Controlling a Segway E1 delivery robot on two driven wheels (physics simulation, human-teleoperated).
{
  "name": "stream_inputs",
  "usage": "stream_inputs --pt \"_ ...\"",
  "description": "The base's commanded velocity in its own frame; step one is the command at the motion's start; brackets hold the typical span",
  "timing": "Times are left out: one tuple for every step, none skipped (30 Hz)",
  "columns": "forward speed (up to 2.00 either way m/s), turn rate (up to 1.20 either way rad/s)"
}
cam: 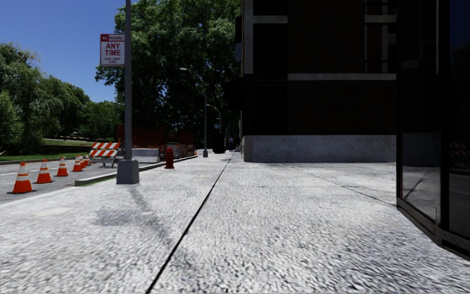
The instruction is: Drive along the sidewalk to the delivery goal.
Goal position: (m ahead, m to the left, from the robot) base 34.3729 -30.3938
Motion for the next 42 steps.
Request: stream_inputs --pt "2.0 -0.25" --pt "2.0 -0.25" --pt "2.0 -0.25" --pt "2.0 -0.25" --pt "2.0 -0.26" --pt "2.0 -0.26" --pt "2.0 -0.26" --pt "2.0 -0.26" --pt "2.0 -0.26" --pt "2.0 -0.26" --pt "2.0 -0.26" --pt "2.0 -0.26" --pt "2.0 -0.26" --pt "2.0 -0.26" --pt "2.0 -0.27" --pt "2.0 -0.27" --pt "2.0 -0.27" --pt "2.0 -0.28" --pt "2.0 -0.38" --pt "2.0 -0.42" --pt "2.0 -0.42" --pt "2.0 -0.43" --pt "2.0 -0.44" --pt "2.0 -0.44" --pt "2.0 -0.44" --pt "2.0 -0.44" --pt "2.0 -0.44" --pt "2.0 -0.44" --pt "2.0 -0.44" --pt "2.0 -0.44" --pt "2.0 -0.44" --pt "2.0 -0.44" --pt "2.0 -0.44" --pt "2.0 -0.44" --pt "2.0 -0.44" --pt "2.0 -0.44" --pt "2.0 -0.44" --pt "2.0 -0.45" --pt "2.0 -0.45" --pt "2.0 -0.45" --pt "2.0 -0.45" --pt "2.0 -0.45"
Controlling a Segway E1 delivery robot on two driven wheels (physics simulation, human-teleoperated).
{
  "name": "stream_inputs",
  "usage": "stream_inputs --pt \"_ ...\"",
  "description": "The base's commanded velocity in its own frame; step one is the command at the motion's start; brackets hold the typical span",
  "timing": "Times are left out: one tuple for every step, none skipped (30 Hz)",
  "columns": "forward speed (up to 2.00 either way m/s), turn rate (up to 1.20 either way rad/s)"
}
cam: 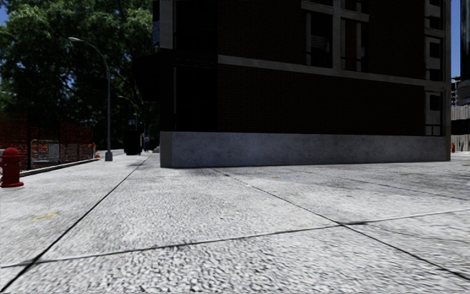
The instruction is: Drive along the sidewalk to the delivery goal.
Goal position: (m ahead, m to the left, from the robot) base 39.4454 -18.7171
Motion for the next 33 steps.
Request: stream_inputs --pt "2.0 -0.45" --pt "2.0 -0.45" --pt "2.0 -0.45" --pt "2.0 -0.45" --pt "2.0 -0.45" --pt "2.0 -0.45" --pt "2.0 -0.45" --pt "2.0 -0.45" --pt "2.0 -0.45" --pt "2.0 -0.45" --pt "2.0 -0.45" --pt "2.0 -0.45" --pt "2.0 -0.45" --pt "2.0 -0.45" --pt "2.0 -0.45" --pt "2.0 -0.45" --pt "2.0 -0.45" --pt "2.0 -0.45" --pt "2.0 -0.45" --pt "2.0 -0.45" --pt "2.0 -0.45" --pt "2.0 -0.45" --pt "2.0 -0.45" --pt "2.0 -0.45" --pt "2.0 -0.45" --pt "2.0 -0.45" --pt "2.0 -0.45" --pt "2.0 -0.45" --pt "2.0 -0.45" --pt "2.0 -0.45" --pt "2.0 -0.45" --pt "2.0 -0.45" --pt "2.0 -0.45"
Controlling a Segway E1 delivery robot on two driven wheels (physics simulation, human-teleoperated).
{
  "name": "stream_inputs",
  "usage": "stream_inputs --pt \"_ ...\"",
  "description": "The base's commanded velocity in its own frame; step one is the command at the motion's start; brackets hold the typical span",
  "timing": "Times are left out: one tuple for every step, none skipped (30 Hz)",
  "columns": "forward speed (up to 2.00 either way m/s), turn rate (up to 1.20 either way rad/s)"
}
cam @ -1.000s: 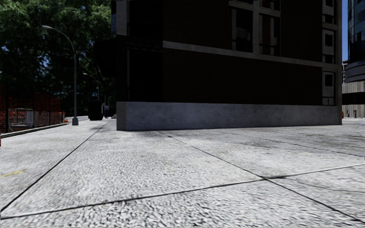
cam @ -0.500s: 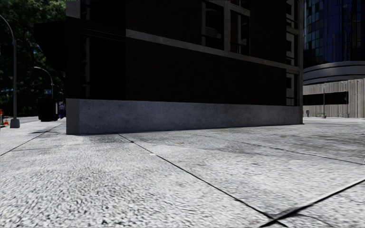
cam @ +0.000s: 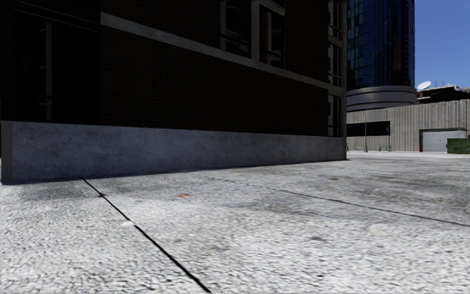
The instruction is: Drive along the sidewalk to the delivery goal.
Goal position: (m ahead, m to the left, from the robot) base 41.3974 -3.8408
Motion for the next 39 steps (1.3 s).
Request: stream_inputs --pt "2.0 -0.45" --pt "2.0 -0.45" --pt "2.0 -0.45" --pt "2.0 -0.45" --pt "2.0 -0.45" --pt "2.0 -0.45" --pt "2.0 -0.45" --pt "2.0 -0.45" --pt "2.0 -0.45" --pt "2.0 -0.45" --pt "2.0 -0.45" --pt "2.0 -0.45" --pt "2.0 -0.45" --pt "2.0 -0.45" --pt "2.0 -0.45" --pt "2.0 -0.45" --pt "2.0 -0.45" --pt "2.0 -0.45" --pt "2.0 -0.45" --pt "2.0 -0.45" --pt "2.0 -0.45" --pt "2.0 -0.45" --pt "2.0 -0.45" --pt "2.0 -0.45" --pt "2.0 -0.45" --pt "2.0 -0.45" --pt "2.0 -0.45" --pt "2.0 -0.45" --pt "2.0 -0.45" --pt "2.0 -0.45" --pt "2.0 -0.45" --pt "2.0 -0.45" --pt "2.0 -0.45" --pt "2.0 -0.45" --pt "2.0 -0.45" --pt "2.0 -0.45" --pt "2.0 -0.45" --pt "2.0 -0.45" --pt "2.0 -0.45"
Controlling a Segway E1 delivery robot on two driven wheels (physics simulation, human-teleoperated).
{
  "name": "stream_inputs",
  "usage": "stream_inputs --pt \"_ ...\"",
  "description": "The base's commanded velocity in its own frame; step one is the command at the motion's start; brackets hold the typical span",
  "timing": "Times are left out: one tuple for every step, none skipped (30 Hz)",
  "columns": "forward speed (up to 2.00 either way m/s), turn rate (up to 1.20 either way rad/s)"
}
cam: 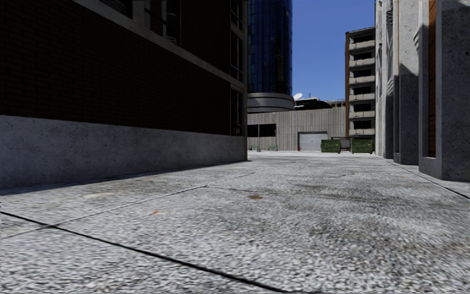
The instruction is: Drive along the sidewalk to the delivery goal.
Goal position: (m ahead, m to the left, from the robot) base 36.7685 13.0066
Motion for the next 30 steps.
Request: stream_inputs --pt "2.0 -0.26" --pt "2.0 -0.12" --pt "2.0 -0.09" --pt "2.0 -0.09" --pt "2.0 -0.08" --pt "2.0 -0.08" --pt "2.0 -0.08" --pt "2.0 -0.06" --pt "2.0 0.0" --pt "2.0 0.0" --pt "2.0 0.0" --pt "2.0 0.0" --pt "2.0 0.0" --pt "2.0 0.0" --pt "2.0 0.0" --pt "2.0 0.0" --pt "2.0 0.0" --pt "2.0 0.0" --pt "2.0 0.0" --pt "2.0 0.0" --pt "2.0 0.0" --pt "2.0 0.0" --pt "2.0 0.0" --pt "2.0 0.0" --pt "2.0 0.0" --pt "2.0 0.0" --pt "2.0 0.0" --pt "2.0 0.0" --pt "2.0 0.0" --pt "2.0 0.0"
